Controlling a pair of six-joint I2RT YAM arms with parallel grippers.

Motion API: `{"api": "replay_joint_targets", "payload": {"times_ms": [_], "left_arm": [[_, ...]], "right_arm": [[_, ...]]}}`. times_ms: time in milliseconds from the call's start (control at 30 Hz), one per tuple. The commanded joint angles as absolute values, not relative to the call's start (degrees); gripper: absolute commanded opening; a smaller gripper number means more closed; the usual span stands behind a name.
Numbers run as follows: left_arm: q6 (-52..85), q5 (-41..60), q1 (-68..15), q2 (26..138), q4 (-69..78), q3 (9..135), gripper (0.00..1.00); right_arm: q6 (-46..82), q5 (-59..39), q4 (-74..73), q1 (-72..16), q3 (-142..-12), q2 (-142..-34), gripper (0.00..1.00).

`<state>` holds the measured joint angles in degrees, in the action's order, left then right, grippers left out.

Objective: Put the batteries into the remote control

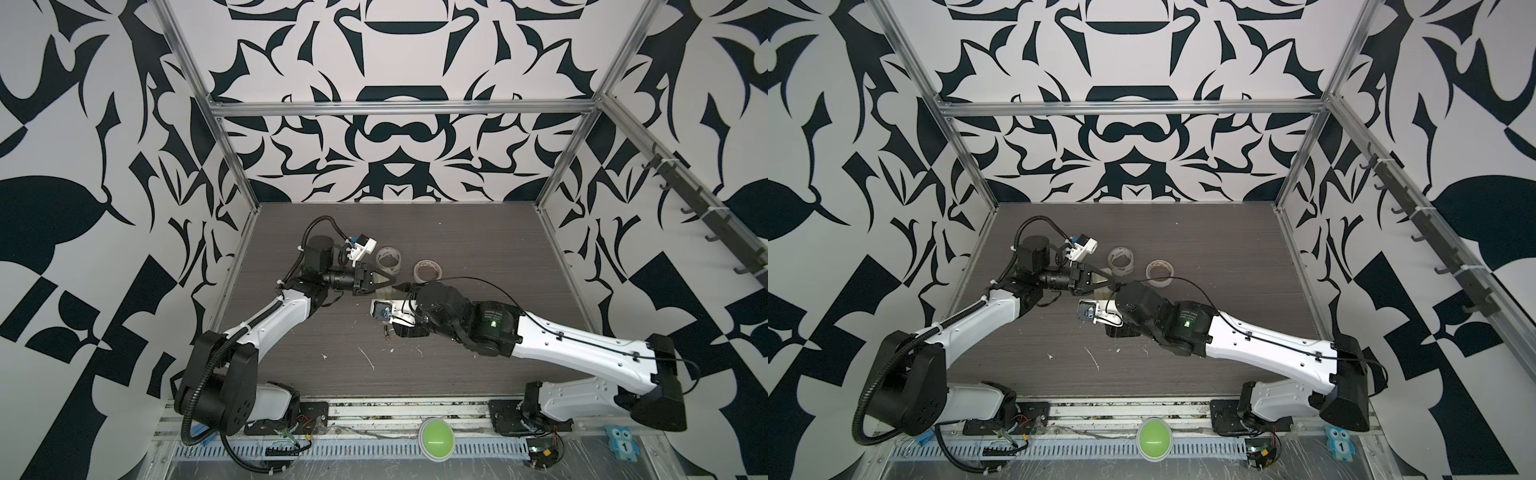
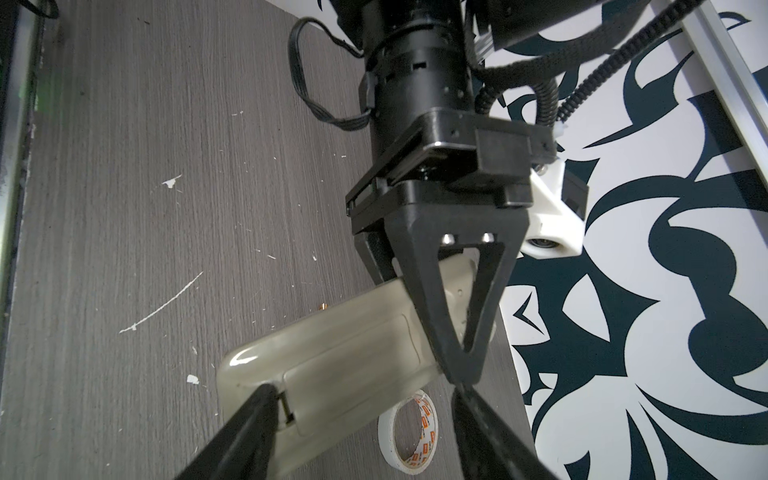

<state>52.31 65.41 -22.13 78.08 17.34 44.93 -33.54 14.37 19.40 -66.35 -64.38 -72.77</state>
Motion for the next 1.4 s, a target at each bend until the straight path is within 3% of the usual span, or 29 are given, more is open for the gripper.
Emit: {"api": "replay_joint_targets", "payload": {"times_ms": [0, 1367], "left_arm": [[54.45, 68.64, -22.60, 77.44, 19.26, 44.56, 0.00], [57.53, 68.86, -22.19, 78.95, 23.75, 43.39, 0.00]], "right_arm": [[-32.96, 17.65, 16.81, -65.99, -63.81, -72.33, 0.70], [-33.98, 20.64, 12.74, -65.98, -62.38, -69.70, 0.69]]}}
